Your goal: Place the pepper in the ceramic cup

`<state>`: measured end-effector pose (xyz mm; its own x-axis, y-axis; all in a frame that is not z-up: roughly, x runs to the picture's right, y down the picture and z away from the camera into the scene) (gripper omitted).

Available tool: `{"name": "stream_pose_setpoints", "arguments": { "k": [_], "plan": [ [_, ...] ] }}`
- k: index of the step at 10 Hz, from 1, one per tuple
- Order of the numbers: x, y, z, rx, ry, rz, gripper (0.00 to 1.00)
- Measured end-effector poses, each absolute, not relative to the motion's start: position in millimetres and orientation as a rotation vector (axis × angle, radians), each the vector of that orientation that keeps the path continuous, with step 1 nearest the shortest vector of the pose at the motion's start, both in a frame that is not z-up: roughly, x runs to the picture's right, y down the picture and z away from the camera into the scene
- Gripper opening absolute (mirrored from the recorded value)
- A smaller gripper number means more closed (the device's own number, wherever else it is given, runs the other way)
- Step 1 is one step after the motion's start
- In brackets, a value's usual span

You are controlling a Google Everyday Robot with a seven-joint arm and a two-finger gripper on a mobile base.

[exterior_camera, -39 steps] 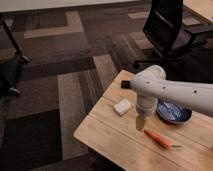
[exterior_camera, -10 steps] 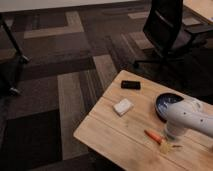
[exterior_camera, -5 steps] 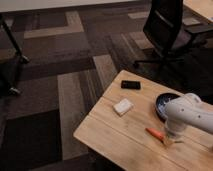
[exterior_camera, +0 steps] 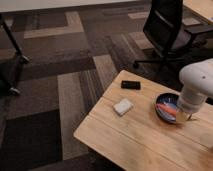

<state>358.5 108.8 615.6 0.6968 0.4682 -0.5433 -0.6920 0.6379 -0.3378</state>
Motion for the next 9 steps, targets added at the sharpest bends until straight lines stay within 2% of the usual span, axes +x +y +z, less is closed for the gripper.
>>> {"name": "stream_pose_setpoints", "arguments": {
  "k": [6, 9],
  "plan": [
    [357, 107, 616, -0.560, 0.431, 0.684, 0.00],
    [389, 96, 610, -0.529, 0.445, 0.765, 0.00]
  ]
}}
